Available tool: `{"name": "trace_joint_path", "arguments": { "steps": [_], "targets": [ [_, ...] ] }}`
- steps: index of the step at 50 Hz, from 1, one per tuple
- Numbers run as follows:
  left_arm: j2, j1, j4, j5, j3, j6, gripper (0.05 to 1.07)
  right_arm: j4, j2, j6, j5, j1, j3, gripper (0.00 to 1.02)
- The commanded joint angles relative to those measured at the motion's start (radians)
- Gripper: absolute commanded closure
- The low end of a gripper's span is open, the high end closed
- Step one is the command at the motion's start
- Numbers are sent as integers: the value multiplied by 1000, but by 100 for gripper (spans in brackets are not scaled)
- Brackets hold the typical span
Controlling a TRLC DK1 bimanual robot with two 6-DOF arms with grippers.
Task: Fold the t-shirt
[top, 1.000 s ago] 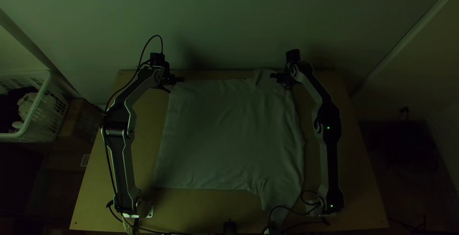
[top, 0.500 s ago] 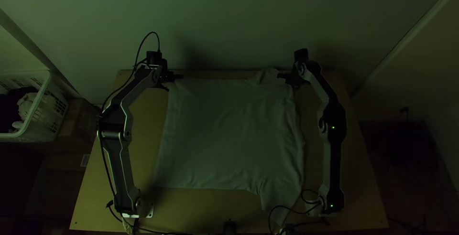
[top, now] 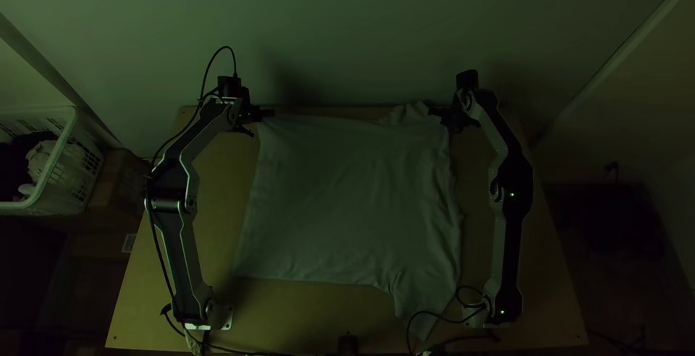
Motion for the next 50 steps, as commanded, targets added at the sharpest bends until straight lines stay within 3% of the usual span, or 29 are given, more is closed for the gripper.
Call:
{"name": "trace_joint_path", "arguments": {
  "steps": [1,26,50],
  "targets": [
    [-36,19,-21,0,14,-20,105,-34,-78,-20,17,9,-20,100],
    [-151,13,-30,7,-141,-3,105,-88,-285,-83,18,26,-265,100],
    [-297,25,11,7,-373,21,105,-26,-550,-82,18,60,-656,100]
  ]
}}
